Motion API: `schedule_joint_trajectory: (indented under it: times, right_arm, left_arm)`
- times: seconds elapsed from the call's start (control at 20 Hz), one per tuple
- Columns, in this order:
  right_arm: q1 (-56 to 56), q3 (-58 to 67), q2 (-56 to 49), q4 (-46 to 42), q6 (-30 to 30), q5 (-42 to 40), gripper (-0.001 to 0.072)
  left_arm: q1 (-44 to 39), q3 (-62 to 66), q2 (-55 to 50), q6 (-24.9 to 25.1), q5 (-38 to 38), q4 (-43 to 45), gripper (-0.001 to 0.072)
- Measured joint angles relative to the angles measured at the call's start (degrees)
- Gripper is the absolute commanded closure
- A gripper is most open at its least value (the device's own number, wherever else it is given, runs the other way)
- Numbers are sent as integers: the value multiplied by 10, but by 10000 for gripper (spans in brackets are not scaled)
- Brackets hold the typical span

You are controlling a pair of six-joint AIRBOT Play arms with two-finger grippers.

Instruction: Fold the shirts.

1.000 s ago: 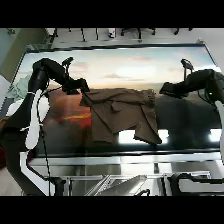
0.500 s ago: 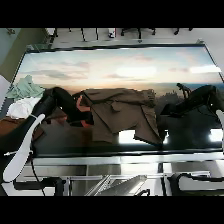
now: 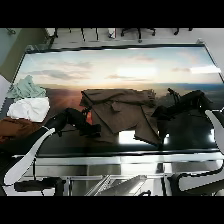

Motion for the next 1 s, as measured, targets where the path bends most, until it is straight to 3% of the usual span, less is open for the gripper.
schedule_joint_trajectory:
  times: [0.05,0.15,0.2,0.45,0.7,1.0]
  right_arm:
    - [6,0,-5,3,0,2,158]
    - [19,0,-11,13,-3,5,584]
    - [28,0,-13,21,-7,5,689]
    - [59,30,3,103,-33,-29,689]
    - [10,200,156,266,-28,-89,689]
    - [-68,413,378,317,-16,-4,689]
  left_arm:
    - [-1,-2,1,4,-6,-1,694]
    - [-2,-2,10,13,-12,-1,695]
    - [-3,1,18,16,-22,8,696]
    - [-1,85,102,24,-14,0,696]
    - [34,297,253,7,-22,-15,697]
    - [103,549,383,-18,-55,10,697]
